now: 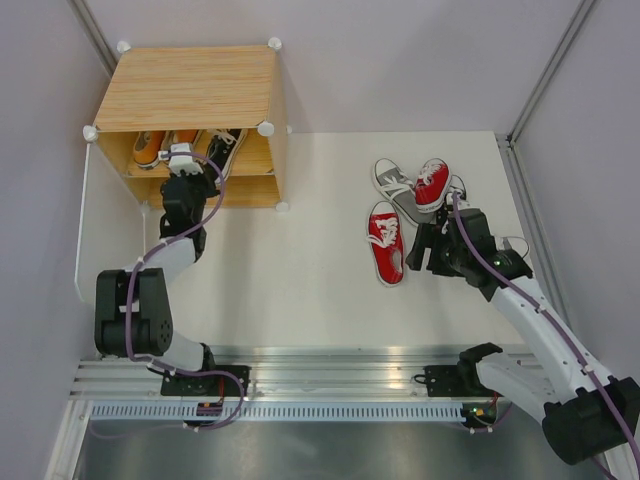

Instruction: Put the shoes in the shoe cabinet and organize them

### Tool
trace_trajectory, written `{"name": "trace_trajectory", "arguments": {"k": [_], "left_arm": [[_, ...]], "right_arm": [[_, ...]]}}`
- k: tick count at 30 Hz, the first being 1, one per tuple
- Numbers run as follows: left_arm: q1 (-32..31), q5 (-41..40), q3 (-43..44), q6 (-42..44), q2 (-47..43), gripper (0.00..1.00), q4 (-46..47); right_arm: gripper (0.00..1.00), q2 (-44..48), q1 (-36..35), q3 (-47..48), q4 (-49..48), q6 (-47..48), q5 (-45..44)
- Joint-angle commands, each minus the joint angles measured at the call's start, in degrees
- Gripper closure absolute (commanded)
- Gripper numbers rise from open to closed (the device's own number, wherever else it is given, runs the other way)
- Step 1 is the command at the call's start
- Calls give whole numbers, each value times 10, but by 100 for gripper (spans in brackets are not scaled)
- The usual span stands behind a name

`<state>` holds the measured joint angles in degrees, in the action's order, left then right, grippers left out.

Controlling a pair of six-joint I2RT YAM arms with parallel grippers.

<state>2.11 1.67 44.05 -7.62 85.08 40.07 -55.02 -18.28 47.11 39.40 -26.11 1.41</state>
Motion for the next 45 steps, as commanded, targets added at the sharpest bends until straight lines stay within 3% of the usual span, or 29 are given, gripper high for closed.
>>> {"name": "trace_trajectory", "arguments": {"k": [1,30,38,43,45], "left_arm": [[6,-76,38,-21,20,98,91],[5,-36,154,-45,134,93,103],[5,-26,144,-39,119,78,85],[5,-24,125,-36,95,48,67],[4,-19,118,-39,83,43,62]], "right_arm": [[12,-6,-3,25,-11,6,-11],[12,-25,-3,35,-11,9,-38],[12,-17,-3,32,-9,8,-40],[12,-9,-3,32,-12,5,-40],[12,-4,-3,31,-13,5,-40]]}}
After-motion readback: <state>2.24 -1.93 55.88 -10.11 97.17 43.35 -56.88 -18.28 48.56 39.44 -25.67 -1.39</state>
